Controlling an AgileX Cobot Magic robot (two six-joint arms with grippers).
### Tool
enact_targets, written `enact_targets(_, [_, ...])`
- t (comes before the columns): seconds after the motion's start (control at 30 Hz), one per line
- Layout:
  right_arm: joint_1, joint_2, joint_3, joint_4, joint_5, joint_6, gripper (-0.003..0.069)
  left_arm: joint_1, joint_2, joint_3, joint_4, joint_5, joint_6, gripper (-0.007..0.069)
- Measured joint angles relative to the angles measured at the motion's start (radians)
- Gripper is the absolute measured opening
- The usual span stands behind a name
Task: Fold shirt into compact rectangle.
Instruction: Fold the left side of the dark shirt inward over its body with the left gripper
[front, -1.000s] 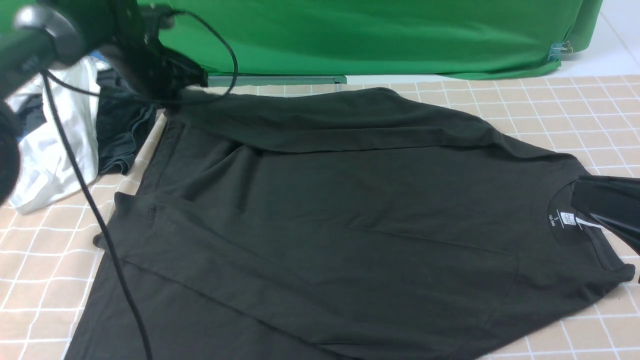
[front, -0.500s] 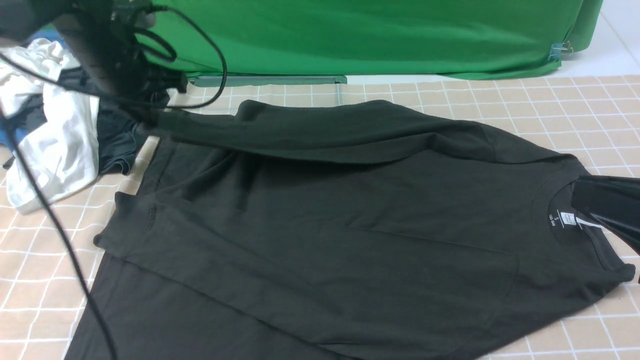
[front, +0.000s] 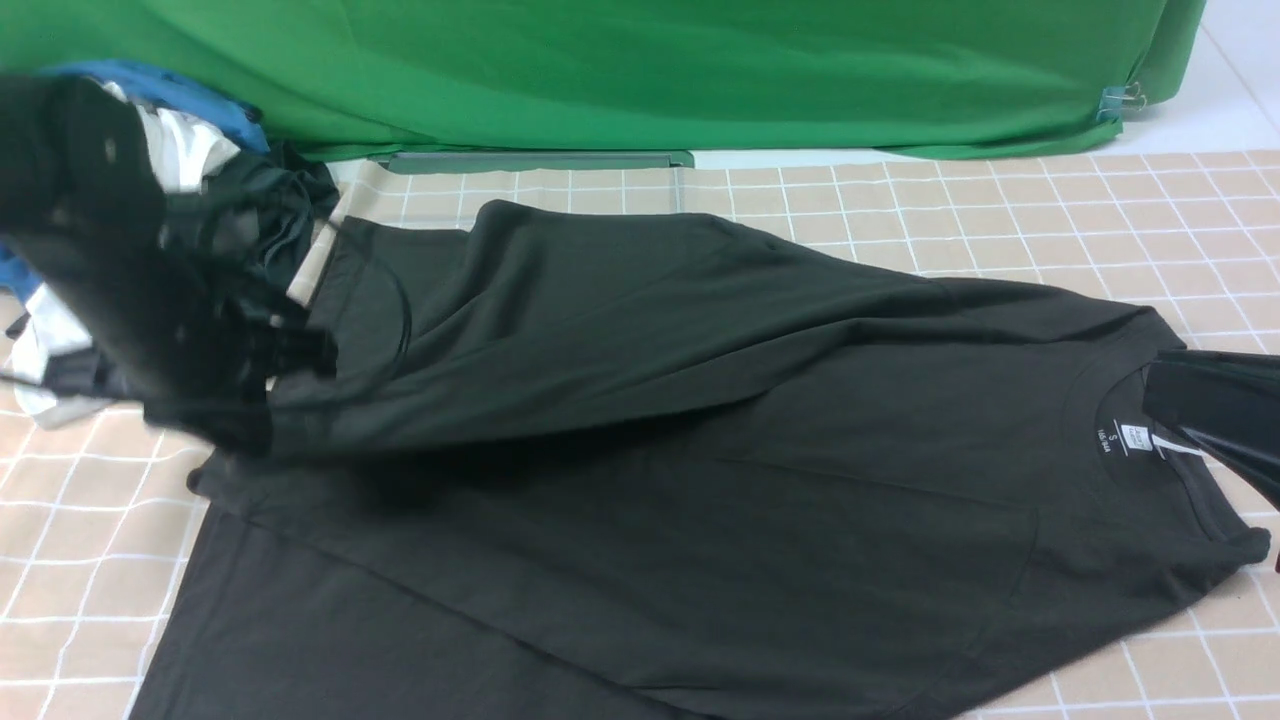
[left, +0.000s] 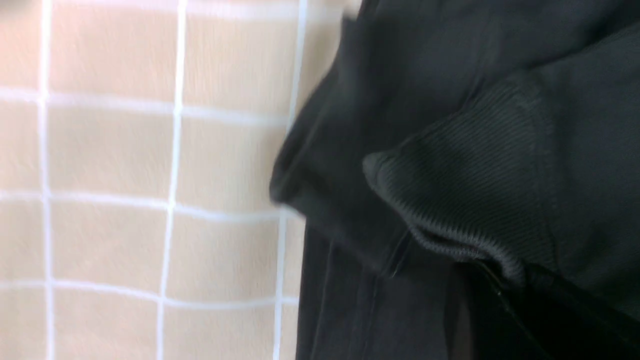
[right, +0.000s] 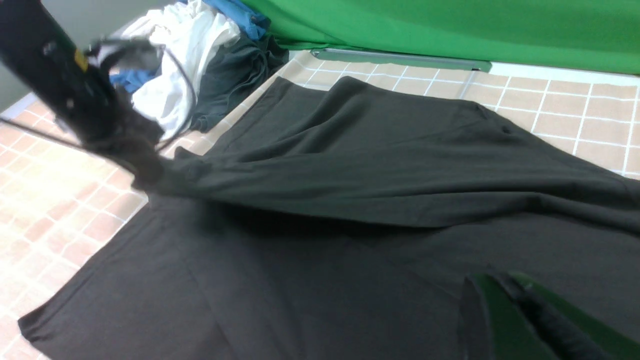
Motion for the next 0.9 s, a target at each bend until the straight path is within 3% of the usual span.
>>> enact_targets(0.23, [0.0,0.0,0.0,0.0,-0.001,0.005,0.0037,0.0,0.001,0.078,-0.001,-0.046,-0.01,0.0076])
enact_targets(0.43, [0.0,0.056,-0.021,-0.02,0.024,0.034,0.0037,0.0,0.001,0.078,0.001,-0.044,-0.01,0.0244])
enact_targets(0.5, [-0.001,0.115,-0.081,-0.091,0.087,0.085,0.0037,0.0,0.001,0.078,0.011,-0.042,-0.01,0.0345])
enact_targets(0.6, [-0.044,0.204,-0.184,-0.188,0.2,0.134,0.0037,0.0,-0.01,0.078,0.011,-0.047,0.001,0.038])
enact_targets(0.77, [-0.21,0.368,-0.361,-0.273,0.379,0.128,0.0037,0.0,-0.075,0.078,0.011,-0.106,0.009,0.0293])
enact_targets(0.83, [-0.364,0.477,-0.484,-0.194,0.477,0.037,0.0037,0.0,-0.125,0.078,0.0,-0.148,0.013,0.0141])
enact_targets(0.9, [-0.457,0.553,-0.546,-0.093,0.516,-0.052,0.0037,0.0,-0.154,0.078,-0.012,-0.179,0.021,0.006])
